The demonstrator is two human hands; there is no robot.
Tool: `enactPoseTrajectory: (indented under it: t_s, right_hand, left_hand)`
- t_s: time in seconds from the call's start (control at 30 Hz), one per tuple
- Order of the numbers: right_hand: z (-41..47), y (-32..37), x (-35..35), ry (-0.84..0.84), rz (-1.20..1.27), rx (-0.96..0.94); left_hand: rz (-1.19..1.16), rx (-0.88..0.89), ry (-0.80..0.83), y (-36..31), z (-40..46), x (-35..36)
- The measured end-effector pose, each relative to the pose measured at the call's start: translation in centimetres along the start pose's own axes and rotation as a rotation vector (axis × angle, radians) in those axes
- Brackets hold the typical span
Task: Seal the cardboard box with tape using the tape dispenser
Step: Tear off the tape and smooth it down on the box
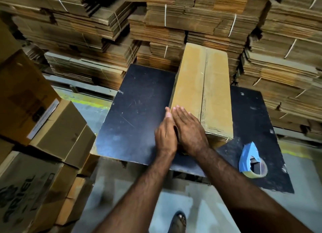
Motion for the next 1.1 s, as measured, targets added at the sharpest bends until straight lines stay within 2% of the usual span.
enactPoseTrajectory:
  t_s: [0.13, 0.17, 0.23, 0.3, 0.33, 0.5, 0.57, 0.73, 0.87, 1.0, 1.1]
  right_hand:
    - [0.1, -0.2, -0.1, 0.002, 0.071, 0.006]
    - [0.2, -0.5, -0.3, 0.003, 0.089, -0.010]
    - [0.0, -1.0, -1.0, 0.011, 0.129, -0.036]
    - [-0.7, -1.5, -1.7, -0.044, 0.104, 0.016]
    - [-1.2, -1.6, -1.9, -0.072, 0.086, 0.062]
    - [-1.7, -1.7, -0.1, -0.044, 0.080, 0.163]
    - [-1.0, -1.9, 0.2, -0.057, 0.064, 0.174]
    - [-1.1, -2.9, -0.8, -0.041, 0.055, 0.085]
    - [-1.9, -5.0, -0.4, -0.135, -0.012, 0.205]
    - [-2.2, -5.2, 1.3, -0.135, -0.106, 0.174]
    - [-2.3, -5.5, 0.6, -0.143, -0.120, 0.121]
  left_hand:
    - [0.030, -0.220, 0.176, 1.1, 2.2, 0.5]
    - [0.041, -0.212, 0.191, 1.2, 2.5, 0.1]
    - [0.058, -0.081, 0.106, 1.0, 2.1, -1.5]
    - [-0.009, 0.093, 0.007, 0.5, 0.8, -2.6]
    - [-0.010, 0.144, 0.021, 0.3, 0.1, -2.6]
    - [0.109, 0.095, 0.088, 0.2, 0.8, -0.8]
    - [0.198, 0.126, 0.158, -0.2, 1.6, 0.2]
    - [0.406, 0.546, 0.369, 0.8, 4.6, 0.1]
    - [0.707, 0.881, 0.462, 1.4, 6.9, 0.1]
    - [0.725, 0.918, 0.521, 2.0, 7.3, 0.3]
    - [0.841, 0.977, 0.539, 1.1, 7.4, -0.1]
Point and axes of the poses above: each hand's wrist, its own z-axis towards the middle knuckle, its own x-axis out of the palm, y = z × x, the point moved 5 cm from there along z, towards the middle knuckle, and after that the axes turned 3 degrees about -y, right-handed, at the moved point
